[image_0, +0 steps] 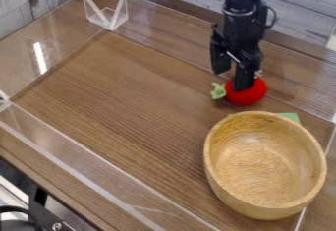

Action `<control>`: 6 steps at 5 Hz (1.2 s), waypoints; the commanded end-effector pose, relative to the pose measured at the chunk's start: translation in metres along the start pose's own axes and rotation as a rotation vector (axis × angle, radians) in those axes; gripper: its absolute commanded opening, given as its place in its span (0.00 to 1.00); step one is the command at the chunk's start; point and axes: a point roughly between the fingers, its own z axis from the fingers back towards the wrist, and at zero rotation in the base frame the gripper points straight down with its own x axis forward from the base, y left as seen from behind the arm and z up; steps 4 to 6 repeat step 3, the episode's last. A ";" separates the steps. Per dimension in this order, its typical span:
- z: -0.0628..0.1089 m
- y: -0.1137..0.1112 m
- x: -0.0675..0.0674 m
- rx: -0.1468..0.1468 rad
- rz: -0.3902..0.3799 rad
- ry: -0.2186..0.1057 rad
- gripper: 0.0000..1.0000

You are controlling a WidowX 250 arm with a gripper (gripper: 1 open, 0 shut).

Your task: Move the red object to the right side of the table

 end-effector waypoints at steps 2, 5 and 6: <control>0.010 0.001 0.014 0.033 -0.007 -0.037 0.00; 0.010 0.000 0.015 0.036 0.005 -0.024 0.00; 0.010 0.000 0.015 0.036 0.005 -0.024 0.00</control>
